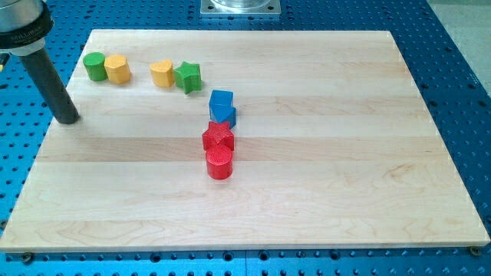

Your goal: Move the green star towards the top right of the board

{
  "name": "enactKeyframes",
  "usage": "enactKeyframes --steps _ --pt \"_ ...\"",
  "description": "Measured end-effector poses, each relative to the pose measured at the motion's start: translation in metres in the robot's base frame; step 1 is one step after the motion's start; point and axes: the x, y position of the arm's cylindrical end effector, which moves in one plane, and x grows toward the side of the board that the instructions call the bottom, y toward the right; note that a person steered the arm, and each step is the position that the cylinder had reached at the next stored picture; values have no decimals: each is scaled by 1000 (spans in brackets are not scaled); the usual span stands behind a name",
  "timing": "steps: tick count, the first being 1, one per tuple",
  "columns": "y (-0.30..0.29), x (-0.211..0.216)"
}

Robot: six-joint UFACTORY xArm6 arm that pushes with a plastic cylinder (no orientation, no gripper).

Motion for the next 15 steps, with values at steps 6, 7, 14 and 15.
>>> enactKeyframes --steps 6,7,14,15 --pt "0 -42" --pt "0 -103" --pt "111 -67" --pt "184 -61"
